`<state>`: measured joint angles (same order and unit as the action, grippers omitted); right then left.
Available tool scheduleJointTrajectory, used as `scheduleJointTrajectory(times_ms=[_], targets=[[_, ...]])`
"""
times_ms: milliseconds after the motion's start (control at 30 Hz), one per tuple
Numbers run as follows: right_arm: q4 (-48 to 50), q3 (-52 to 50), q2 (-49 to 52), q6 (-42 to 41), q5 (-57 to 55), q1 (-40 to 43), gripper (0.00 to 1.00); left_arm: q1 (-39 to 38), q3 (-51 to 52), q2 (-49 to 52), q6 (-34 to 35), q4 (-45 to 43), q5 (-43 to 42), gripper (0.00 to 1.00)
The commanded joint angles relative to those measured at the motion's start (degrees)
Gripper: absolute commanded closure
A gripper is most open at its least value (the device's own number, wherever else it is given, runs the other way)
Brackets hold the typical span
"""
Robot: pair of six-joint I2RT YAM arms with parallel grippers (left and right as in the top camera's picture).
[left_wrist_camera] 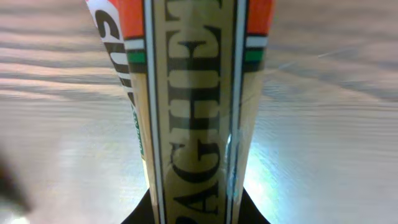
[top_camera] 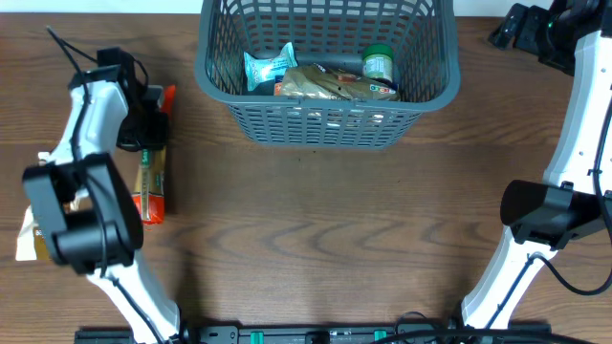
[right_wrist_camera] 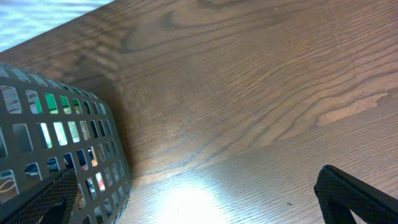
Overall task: Pack container
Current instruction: 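Carry the spaghetti package with the left gripper into the basket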
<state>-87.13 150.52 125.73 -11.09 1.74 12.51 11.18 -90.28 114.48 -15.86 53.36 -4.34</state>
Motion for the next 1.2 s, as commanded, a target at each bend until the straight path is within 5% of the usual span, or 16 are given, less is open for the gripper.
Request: scheduleJointTrajectory(times_ms=[0,300,567,733,1167], targets=[[-0.04,-0.22,0.02,-0.15,0.20,-0.61,0.01,0.11,-3.30,-12.52,1.86,-0.35,-0.39,0.95],[-0.07,-0.22,0.00,0.55,0.20,-0.61,0.01,-4.00,-11.72,-27.91,1.79,-4.17,-0.42,0.95],[-0.09,-0.22,0.02,0.52,0.22,-0.61,0.01,-19.89,-14.43,-28.70,-31.93,-19.39,-0.42,0.94],[-0.61,-0.22,0.02,0.50,0.24,-0.61,0.01,-29.44,-14.43,-26.43,-41.66,-30.62,-0.42,0.95],[-2.14,-0.22,0.02,0.52,0.24,-0.61,0.01,-39.80,-14.43,-15.63,-46.40,-35.67,-0.48,0.94]])
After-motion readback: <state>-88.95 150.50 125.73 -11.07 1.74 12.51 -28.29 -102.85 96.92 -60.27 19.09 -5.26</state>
